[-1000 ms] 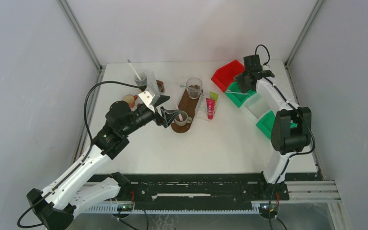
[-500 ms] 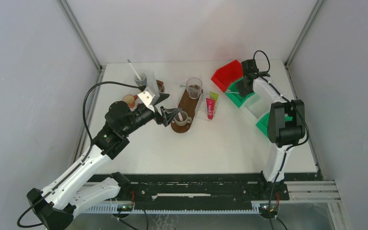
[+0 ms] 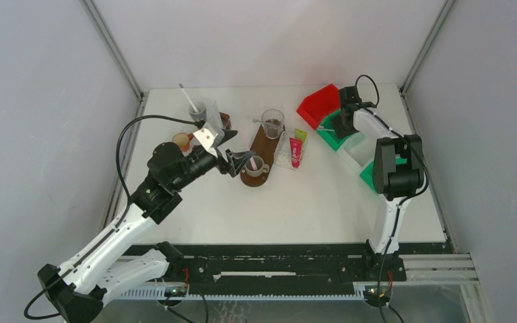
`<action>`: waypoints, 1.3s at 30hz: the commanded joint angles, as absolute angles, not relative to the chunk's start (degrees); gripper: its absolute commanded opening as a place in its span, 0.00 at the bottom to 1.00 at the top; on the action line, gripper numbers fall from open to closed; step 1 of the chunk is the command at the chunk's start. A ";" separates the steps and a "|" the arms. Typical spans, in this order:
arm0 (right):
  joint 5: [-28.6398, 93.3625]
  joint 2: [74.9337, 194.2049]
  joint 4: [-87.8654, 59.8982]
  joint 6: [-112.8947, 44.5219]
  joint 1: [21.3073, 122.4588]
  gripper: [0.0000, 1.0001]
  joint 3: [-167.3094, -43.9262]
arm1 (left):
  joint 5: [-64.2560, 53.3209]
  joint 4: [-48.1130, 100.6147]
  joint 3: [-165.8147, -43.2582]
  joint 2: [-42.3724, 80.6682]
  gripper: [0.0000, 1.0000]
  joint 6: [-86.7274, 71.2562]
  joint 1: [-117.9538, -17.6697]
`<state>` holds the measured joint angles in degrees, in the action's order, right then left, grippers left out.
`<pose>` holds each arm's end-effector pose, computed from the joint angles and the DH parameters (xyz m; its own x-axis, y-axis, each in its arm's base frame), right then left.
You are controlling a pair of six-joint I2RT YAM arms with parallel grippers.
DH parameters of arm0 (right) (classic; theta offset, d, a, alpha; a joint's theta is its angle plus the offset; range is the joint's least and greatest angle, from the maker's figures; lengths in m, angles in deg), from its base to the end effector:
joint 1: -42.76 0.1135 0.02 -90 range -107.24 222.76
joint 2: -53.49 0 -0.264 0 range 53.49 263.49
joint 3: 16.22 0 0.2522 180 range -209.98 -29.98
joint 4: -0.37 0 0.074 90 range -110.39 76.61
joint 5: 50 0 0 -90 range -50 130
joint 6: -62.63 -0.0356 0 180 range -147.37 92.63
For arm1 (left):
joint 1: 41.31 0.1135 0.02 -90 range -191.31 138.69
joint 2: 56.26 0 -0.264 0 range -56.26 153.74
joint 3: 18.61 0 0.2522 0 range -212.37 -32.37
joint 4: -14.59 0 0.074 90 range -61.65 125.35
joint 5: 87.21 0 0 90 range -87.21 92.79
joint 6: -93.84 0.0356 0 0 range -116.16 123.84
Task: Prepare toiletry sets of a toothbrush and toothpaste on the tray
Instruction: Pick up the toothbrush from the storage box.
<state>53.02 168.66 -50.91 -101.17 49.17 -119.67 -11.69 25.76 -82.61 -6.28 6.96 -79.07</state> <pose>0.4268 0.0399 0.2044 -0.2539 0.9130 -0.3194 0.8483 0.3688 0.3800 0.1552 -0.1315 0.3822 0.0823 0.0029 -0.9966 0.7870 0.6133 0.0668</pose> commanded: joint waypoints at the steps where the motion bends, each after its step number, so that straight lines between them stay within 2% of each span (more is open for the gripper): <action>1: 53.11 169.35 -49.51 -103.79 48.87 0.44 -122.52 | -10.92 22.64 -81.41 -6.95 0.78 8.35 -79.54; 19: 53.04 174.07 -47.88 -108.69 48.92 0.44 -124.28 | -10.68 22.57 -80.89 -7.03 0.78 8.94 -79.59; 26: 53.30 175.60 -46.61 -109.95 48.79 0.40 -123.98 | -10.35 22.64 -80.62 -7.08 0.79 9.53 -79.89; 32: 52.94 175.63 -44.58 -110.61 48.56 0.27 -123.05 | -10.00 22.90 -80.71 -7.01 0.79 9.91 -80.14; 39: 53.44 170.76 -38.65 -109.92 48.31 0.07 -117.48 | -9.86 23.00 -80.78 -6.81 0.79 10.00 -80.16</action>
